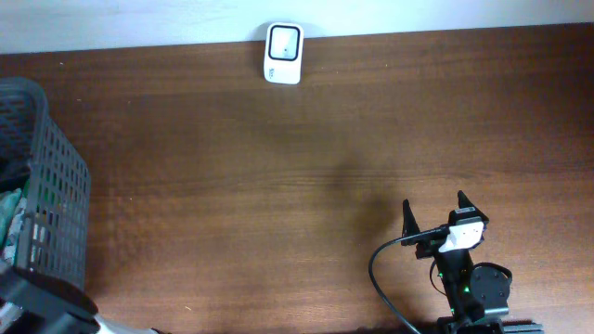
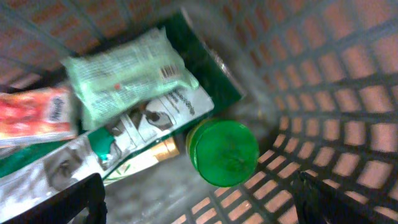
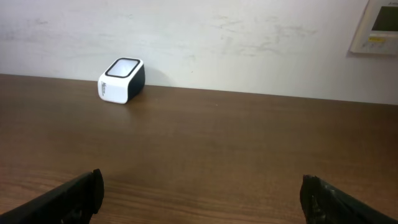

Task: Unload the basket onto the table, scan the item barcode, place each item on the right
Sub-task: 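Reach the left gripper into the basket and grasp the green-lidded jar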

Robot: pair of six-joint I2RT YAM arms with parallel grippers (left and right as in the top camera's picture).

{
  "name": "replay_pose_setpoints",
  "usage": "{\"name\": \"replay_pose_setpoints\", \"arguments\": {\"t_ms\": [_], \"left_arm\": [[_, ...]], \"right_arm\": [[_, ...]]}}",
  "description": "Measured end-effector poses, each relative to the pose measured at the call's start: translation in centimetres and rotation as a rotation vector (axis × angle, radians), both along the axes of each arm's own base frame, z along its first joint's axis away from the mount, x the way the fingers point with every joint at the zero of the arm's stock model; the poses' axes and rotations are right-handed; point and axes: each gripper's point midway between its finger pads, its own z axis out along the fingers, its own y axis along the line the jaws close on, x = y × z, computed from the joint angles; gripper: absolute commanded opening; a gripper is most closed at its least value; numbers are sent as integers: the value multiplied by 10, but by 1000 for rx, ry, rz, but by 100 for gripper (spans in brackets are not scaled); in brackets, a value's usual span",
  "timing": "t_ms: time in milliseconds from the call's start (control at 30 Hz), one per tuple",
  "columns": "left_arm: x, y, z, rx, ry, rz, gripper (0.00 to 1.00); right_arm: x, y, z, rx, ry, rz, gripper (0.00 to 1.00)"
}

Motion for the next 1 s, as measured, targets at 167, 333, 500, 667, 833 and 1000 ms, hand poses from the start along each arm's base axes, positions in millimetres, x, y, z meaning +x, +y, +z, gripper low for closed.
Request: {"name": "replay_pose_setpoints", "arguments": {"t_ms": [167, 333, 500, 667, 833, 1000], "left_arm": [[13, -2, -57, -95, 87, -105, 91], [37, -12, -79, -80, 113, -225, 92], [40, -13, -97, -97, 141, -258, 91], [38, -15, -100, -107, 151, -261, 86], [35, -27, -121, -171, 204, -280, 79], [33, -31, -125, -189, 218, -288, 67]], "right_arm": [[0, 0, 0, 0, 0, 0, 98], [0, 0, 0, 0, 0, 0, 99], [0, 0, 0, 0, 0, 0, 98], [0, 0, 0, 0, 0, 0, 98], [0, 0, 0, 0, 0, 0, 98], [0, 0, 0, 1, 0, 0, 98]]}}
